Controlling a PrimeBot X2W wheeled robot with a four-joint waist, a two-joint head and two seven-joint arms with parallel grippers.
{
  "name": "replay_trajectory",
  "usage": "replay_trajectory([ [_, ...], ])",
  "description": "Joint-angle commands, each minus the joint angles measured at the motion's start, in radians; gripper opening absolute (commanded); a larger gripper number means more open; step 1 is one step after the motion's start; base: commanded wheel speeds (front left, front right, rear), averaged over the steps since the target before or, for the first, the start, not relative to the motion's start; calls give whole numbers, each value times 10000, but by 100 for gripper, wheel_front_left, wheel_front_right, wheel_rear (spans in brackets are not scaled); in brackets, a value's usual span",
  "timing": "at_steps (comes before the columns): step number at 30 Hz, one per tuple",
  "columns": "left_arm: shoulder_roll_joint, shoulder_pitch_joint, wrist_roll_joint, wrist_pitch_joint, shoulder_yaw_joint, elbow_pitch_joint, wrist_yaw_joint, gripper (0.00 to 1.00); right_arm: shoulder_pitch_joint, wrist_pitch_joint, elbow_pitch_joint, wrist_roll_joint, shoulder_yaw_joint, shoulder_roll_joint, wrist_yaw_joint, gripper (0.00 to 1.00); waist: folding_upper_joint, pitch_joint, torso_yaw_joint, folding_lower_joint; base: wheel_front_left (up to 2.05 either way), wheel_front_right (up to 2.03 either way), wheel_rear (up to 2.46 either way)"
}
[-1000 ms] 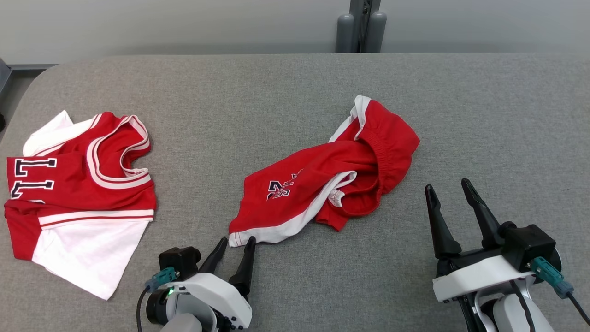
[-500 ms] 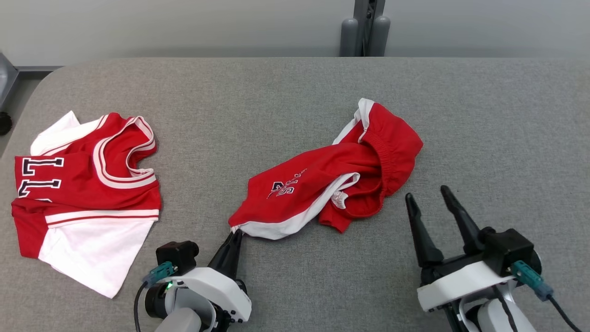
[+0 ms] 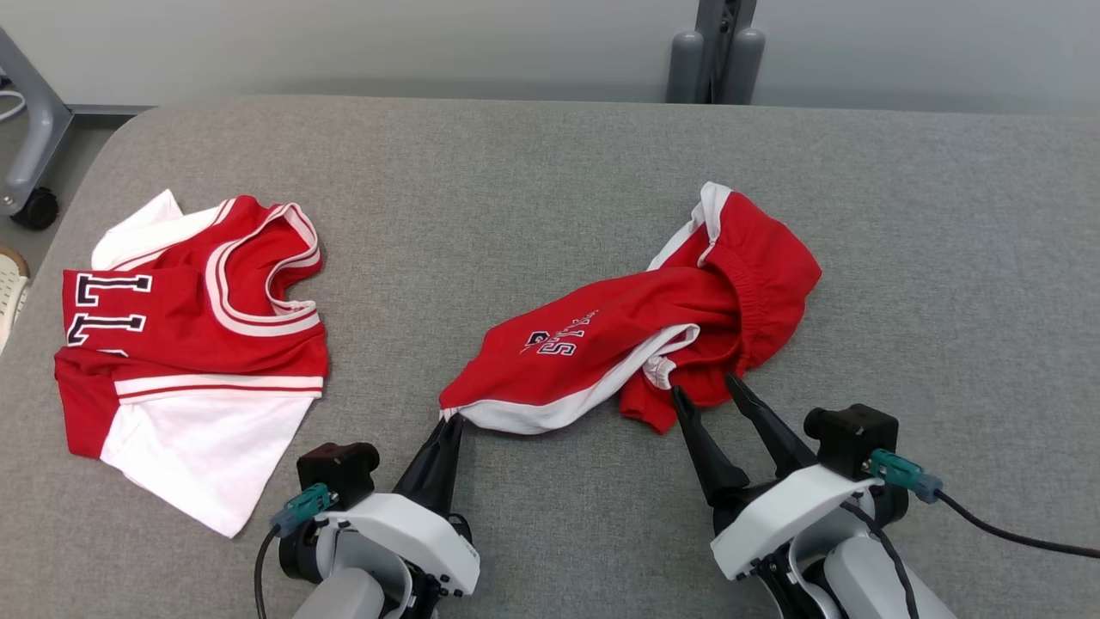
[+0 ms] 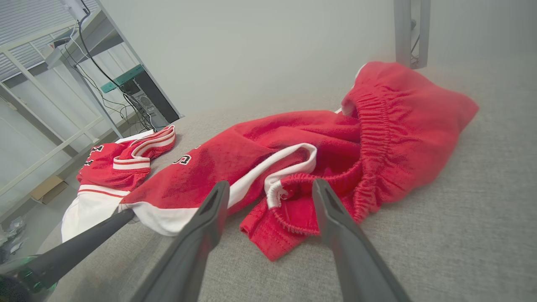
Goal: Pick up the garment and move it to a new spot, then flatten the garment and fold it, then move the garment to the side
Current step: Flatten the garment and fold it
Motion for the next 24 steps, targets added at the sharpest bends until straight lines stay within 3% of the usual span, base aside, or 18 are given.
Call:
replay_trajectory([
  [1, 51, 5, -33, 5, -23, -47, 41, 0, -195, 22, 217, -2, 55, -80, 6, 100, 0, 41, 52, 0, 0, 0, 0],
  [9, 51, -61, -195, 5, -348, -202, 112, 0, -1075, -78, 1582, 768, 553, -78, 6, 100, 0, 197, 285, 0, 0, 0, 0],
  [24, 48, -113, -359, 5, -555, -460, 173, 0, -2001, -491, 2845, 1770, 1380, -76, 6, 100, 0, 408, 552, 0, 0, 0, 0],
])
